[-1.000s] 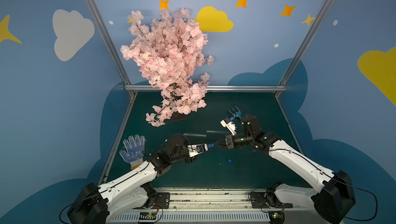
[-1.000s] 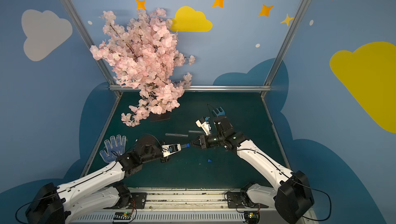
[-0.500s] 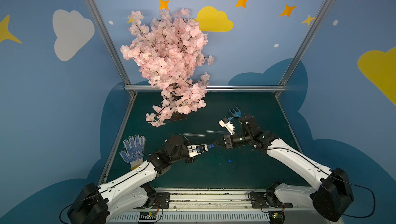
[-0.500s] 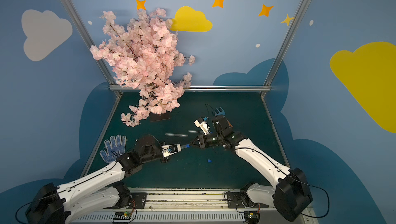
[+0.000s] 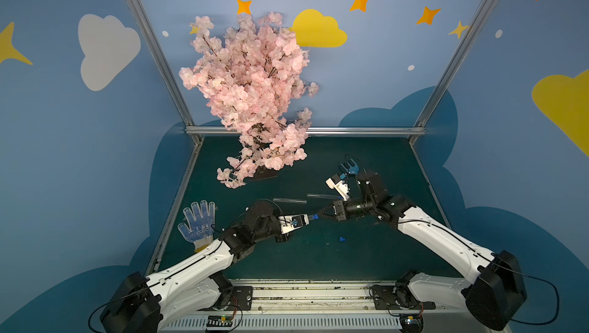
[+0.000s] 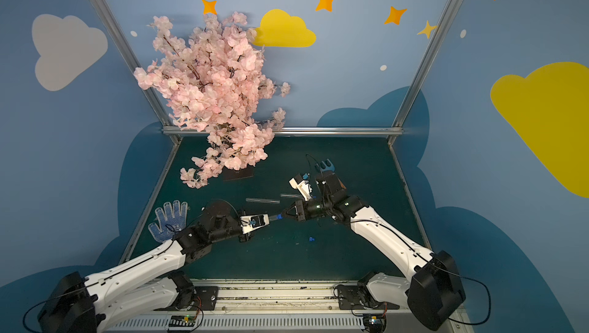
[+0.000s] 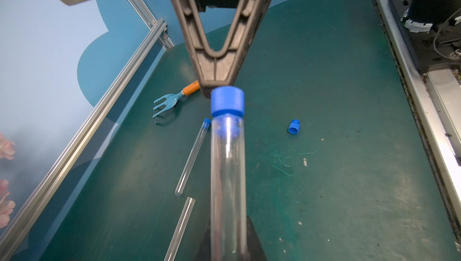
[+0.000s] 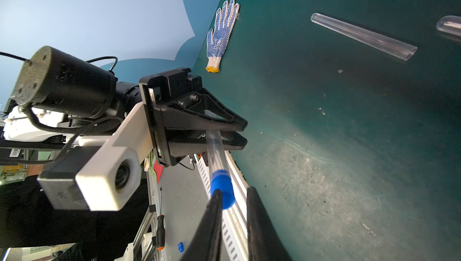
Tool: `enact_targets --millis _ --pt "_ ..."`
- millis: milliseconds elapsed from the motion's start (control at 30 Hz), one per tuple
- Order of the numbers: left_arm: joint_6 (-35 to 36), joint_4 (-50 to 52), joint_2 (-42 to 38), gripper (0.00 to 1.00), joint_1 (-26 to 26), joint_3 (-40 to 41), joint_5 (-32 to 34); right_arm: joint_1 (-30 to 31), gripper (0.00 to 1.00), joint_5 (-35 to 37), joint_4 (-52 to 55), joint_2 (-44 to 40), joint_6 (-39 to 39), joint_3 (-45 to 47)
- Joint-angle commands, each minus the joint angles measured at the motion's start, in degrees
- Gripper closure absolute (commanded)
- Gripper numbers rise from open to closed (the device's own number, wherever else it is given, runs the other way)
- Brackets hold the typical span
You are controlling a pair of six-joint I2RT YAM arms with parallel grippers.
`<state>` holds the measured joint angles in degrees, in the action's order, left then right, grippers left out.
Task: Insert stoppers into test tubes
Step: Insert the stopper into the test tube.
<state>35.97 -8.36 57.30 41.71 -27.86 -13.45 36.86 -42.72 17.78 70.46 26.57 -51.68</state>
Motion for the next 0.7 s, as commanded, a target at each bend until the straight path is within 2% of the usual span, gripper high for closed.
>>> enact_targets --millis 0,667 --pt "-0.46 -1.22 -0.36 0.98 -0.34 0.18 -0.30 -0.11 0.81 -0.49 0.32 -1.37 -0.65 0.34" --pt "-1.55 -1.65 -0.43 0.98 -0.81 0.07 -0.47 0.58 0.81 -1.96 0.85 -0.19 -1.39 -0.26"
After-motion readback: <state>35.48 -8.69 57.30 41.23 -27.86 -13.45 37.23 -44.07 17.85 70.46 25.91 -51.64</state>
